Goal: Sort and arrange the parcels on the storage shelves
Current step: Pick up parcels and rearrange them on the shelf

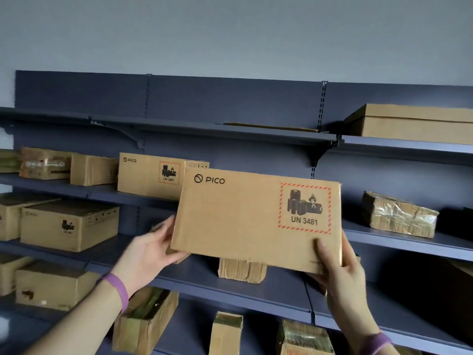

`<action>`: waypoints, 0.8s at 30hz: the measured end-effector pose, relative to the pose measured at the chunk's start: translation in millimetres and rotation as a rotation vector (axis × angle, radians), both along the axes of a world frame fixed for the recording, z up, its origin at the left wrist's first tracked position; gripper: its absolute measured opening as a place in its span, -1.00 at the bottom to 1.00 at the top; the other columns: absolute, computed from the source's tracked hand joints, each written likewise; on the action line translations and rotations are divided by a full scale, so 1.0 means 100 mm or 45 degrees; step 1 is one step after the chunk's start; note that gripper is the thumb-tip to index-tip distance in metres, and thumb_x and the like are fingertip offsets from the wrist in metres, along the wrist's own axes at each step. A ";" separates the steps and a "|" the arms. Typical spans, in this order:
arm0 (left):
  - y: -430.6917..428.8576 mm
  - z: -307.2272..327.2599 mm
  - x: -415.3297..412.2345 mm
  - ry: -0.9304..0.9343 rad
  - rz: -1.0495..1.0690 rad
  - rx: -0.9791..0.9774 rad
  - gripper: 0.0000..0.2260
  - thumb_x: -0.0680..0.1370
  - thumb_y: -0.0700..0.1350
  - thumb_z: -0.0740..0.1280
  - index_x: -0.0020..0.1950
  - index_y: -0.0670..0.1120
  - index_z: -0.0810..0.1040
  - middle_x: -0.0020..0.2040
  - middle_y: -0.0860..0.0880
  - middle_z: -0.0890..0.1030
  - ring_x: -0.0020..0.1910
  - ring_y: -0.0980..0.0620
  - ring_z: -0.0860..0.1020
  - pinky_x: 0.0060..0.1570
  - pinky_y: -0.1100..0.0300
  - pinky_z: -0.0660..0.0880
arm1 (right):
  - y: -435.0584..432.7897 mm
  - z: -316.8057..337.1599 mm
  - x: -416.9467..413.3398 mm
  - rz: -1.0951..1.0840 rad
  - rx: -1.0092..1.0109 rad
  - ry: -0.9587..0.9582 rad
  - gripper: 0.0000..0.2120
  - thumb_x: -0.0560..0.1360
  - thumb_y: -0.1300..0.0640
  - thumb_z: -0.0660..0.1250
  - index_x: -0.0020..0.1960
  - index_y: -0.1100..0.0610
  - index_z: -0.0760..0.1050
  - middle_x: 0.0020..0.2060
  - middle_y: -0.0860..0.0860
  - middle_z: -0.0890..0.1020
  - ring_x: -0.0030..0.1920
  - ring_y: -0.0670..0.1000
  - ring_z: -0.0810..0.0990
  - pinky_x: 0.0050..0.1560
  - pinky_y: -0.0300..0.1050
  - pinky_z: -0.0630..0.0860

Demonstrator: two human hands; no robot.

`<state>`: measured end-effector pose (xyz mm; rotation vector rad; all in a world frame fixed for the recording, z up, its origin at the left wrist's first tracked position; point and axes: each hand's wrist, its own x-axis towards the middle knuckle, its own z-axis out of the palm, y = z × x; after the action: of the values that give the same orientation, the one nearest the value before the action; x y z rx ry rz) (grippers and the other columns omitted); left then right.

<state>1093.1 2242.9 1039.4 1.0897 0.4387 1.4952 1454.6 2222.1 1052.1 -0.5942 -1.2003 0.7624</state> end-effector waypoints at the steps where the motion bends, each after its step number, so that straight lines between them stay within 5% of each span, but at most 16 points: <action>1: 0.01 0.00 0.02 0.008 0.054 -0.015 -0.62 0.55 -0.22 0.23 0.36 -0.03 0.48 0.31 -0.13 0.55 0.28 -0.10 0.53 0.09 -0.10 0.56 | 0.08 -0.03 0.07 0.048 -0.037 0.055 -0.60 0.46 -0.02 0.38 0.30 -0.11 0.51 0.14 -0.01 0.67 0.16 0.08 0.64 0.00 0.22 0.63; 4: 0.08 -0.04 0.11 -0.081 0.299 -0.172 -0.58 0.54 -0.38 0.23 0.33 -0.05 0.48 0.22 -0.18 0.60 0.15 -0.11 0.61 -0.09 0.03 0.61 | 0.25 -0.14 0.16 0.254 -0.153 0.214 -0.60 0.49 -0.02 0.34 0.31 -0.01 0.51 0.24 0.09 0.61 0.25 0.18 0.58 0.07 0.36 0.55; 8: 0.00 -0.06 0.03 -0.038 0.234 -0.440 -0.46 0.46 -0.03 0.40 0.42 0.02 0.37 0.29 -0.19 0.50 0.20 -0.21 0.51 -0.07 -0.23 0.58 | 0.37 -0.31 0.22 0.483 -0.265 0.420 -0.30 0.34 -0.11 0.49 0.43 -0.03 0.38 0.36 0.07 0.52 0.34 0.22 0.50 0.24 0.50 0.37; 11: -0.06 -0.08 -0.02 -0.061 -0.085 -0.380 -0.39 0.46 0.23 0.30 0.48 0.18 0.25 0.44 -0.27 0.33 0.29 -0.44 0.41 0.13 -0.38 0.44 | 0.43 -0.39 0.25 0.509 -0.278 0.487 -0.52 0.42 -0.08 0.33 0.34 -0.10 0.49 0.32 0.04 0.56 0.26 0.20 0.57 0.18 0.52 0.39; 15: -0.19 -0.03 0.12 -0.178 -0.341 -0.204 -0.40 0.51 0.29 0.23 0.49 0.08 0.24 0.41 -0.27 0.40 0.36 -0.31 0.41 0.24 -0.21 0.43 | 0.48 -0.37 0.21 0.576 -0.314 0.458 -0.62 0.50 -0.06 0.24 0.29 -0.08 0.54 0.32 0.03 0.56 0.27 0.19 0.57 0.21 0.52 0.35; 18: -0.29 0.04 0.21 -0.402 -0.216 -0.116 -0.46 0.53 0.14 0.27 0.47 0.03 0.28 0.35 -0.30 0.46 0.31 -0.22 0.48 0.09 -0.05 0.55 | 0.44 -0.25 0.12 0.460 -0.357 0.324 -0.68 0.61 -0.01 0.15 0.30 -0.02 0.52 0.29 0.05 0.58 0.28 0.21 0.55 0.25 0.44 0.38; 21: -0.33 0.04 0.32 -0.434 -0.050 -0.045 -0.52 0.50 0.05 0.30 0.42 -0.02 0.39 0.33 -0.29 0.49 0.29 -0.22 0.51 0.04 -0.07 0.58 | 0.36 -0.04 -0.09 0.123 -0.343 0.009 -0.62 0.63 0.01 0.20 0.45 -0.11 0.36 0.29 -0.05 0.58 0.25 0.05 0.56 0.24 0.15 0.51; 24: -0.33 0.05 0.48 -0.364 0.065 -0.005 -0.53 0.49 -0.04 0.30 0.40 -0.07 0.41 0.32 -0.23 0.52 0.30 -0.18 0.51 0.14 -0.12 0.53 | 0.21 0.12 -0.39 0.055 -0.258 -0.271 -0.47 0.56 -0.20 0.18 0.50 -0.26 0.19 0.44 -0.17 0.40 0.37 -0.05 0.44 0.41 0.13 0.38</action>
<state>1140.9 2209.7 1044.7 0.8494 0.2705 1.6647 1415.6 2243.5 1063.9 -0.8353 -1.3435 0.8802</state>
